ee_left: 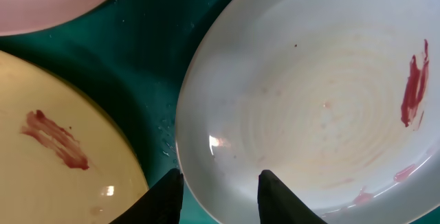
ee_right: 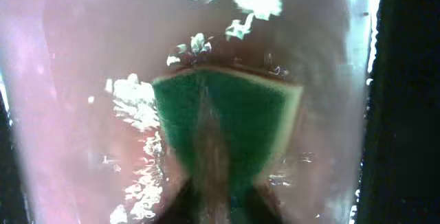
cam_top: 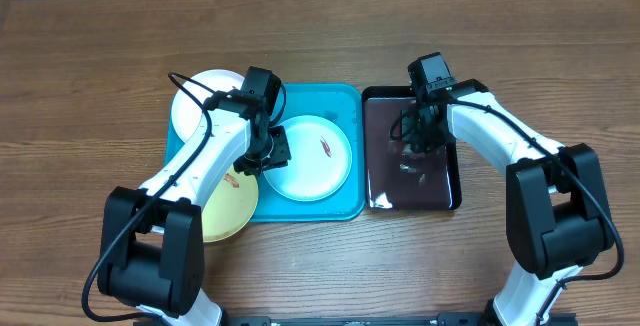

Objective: Clean dirty plates on tray and stack at the side
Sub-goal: 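Rub the held sponge in the water of the black tray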

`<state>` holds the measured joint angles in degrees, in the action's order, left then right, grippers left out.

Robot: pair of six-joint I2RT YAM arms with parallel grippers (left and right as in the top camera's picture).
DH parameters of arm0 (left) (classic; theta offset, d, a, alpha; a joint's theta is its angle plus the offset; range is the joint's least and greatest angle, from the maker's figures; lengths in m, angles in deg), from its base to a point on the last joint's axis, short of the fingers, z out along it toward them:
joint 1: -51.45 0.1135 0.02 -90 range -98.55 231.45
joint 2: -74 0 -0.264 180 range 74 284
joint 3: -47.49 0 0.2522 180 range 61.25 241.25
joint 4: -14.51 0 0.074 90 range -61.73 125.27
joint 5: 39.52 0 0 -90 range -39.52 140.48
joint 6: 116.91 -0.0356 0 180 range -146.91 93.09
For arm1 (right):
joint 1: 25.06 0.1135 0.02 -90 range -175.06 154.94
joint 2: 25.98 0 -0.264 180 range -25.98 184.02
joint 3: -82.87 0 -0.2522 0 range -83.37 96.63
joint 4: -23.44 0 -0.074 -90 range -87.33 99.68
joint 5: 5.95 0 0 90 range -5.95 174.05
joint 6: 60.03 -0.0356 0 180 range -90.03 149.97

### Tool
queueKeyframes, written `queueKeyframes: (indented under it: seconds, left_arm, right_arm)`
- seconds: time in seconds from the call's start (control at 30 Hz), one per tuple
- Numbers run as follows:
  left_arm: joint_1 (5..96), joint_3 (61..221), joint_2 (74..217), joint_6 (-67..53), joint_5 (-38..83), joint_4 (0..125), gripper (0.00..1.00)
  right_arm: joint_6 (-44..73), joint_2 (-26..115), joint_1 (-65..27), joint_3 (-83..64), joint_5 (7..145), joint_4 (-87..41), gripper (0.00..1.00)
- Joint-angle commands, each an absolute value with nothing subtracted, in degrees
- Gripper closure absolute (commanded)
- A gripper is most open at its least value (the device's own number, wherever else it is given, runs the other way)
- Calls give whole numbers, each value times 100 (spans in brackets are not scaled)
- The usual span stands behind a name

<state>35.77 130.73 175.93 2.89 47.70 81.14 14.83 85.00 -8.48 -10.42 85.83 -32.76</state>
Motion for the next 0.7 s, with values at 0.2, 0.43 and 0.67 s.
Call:
queueKeyframes:
  seconds: [0.2,0.43,0.67]
  left_arm:
    - [3557,13073,17676,246,4789,8081,71]
    - [3557,13073,17676,246,4798,8063,76]
    - [3557,13073,17676,246,4811,7915,95]
  right_arm:
    - [1518,8148,-783,-279,8592,-4157,96]
    - [1516,7449,-704,-255,8590,-4518,96]
    - [1518,7001,-676,-255,8524,-4570,96]
